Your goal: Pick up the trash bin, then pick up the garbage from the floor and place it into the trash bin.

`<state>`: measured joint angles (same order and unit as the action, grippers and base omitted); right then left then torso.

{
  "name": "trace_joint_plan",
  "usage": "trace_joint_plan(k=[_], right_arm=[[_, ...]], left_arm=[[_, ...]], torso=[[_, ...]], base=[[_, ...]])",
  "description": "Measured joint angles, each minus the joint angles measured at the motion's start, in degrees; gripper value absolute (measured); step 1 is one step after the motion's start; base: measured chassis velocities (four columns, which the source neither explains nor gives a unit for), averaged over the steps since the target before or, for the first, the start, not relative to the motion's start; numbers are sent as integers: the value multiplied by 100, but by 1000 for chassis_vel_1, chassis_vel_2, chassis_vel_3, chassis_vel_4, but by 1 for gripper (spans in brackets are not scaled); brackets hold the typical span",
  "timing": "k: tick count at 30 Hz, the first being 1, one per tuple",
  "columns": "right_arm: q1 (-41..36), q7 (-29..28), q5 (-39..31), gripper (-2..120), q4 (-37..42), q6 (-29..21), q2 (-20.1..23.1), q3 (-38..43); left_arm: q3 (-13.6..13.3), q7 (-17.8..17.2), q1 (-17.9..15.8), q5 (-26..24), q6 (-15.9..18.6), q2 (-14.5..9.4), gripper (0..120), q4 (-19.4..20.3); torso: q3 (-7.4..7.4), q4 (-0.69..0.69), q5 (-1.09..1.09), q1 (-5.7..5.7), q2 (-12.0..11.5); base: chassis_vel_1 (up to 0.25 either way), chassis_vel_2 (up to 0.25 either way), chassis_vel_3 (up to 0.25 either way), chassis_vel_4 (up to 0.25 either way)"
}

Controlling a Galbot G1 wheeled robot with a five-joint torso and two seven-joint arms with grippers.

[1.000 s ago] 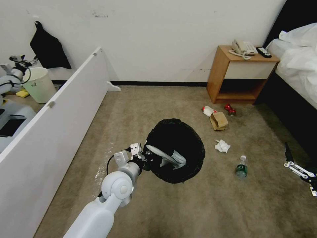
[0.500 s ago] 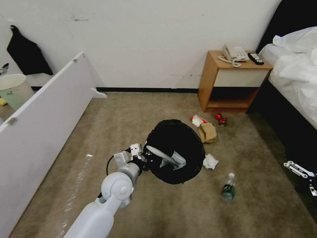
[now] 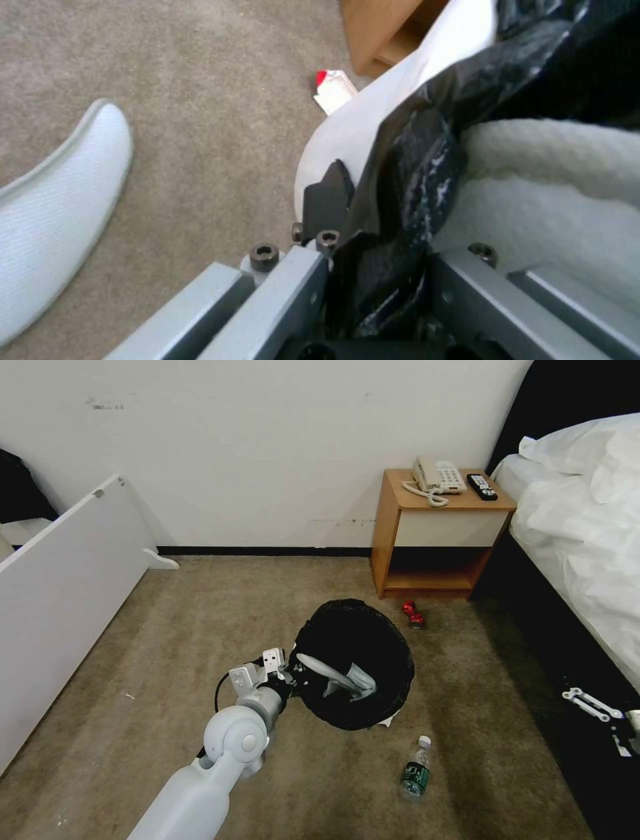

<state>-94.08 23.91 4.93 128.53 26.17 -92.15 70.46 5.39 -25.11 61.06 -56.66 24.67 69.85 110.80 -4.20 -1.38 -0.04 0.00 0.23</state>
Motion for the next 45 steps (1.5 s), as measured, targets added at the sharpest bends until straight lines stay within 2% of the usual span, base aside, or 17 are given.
trace_joint_plan(k=[8,17,45], right_arm=[[-212,67,645,100,135,-165,1,-835],[-270,92,738,100,197,-195,1,-851],[-299,148,684,100,229,-149,2,-776]], left_arm=[[58,-14,24,-12,28,-45,0,39],[125,-12,100,-27,32,-135,0,131],[165,10,158,15,19,-150,0,184]], torso=[[-1,-1,4,0,1],[-1,-2,4,0,0],[-1,-2,5,0,0]], base=[[20,9,-12,-4],[0,0,0,0],[22,21,-24,-21]])
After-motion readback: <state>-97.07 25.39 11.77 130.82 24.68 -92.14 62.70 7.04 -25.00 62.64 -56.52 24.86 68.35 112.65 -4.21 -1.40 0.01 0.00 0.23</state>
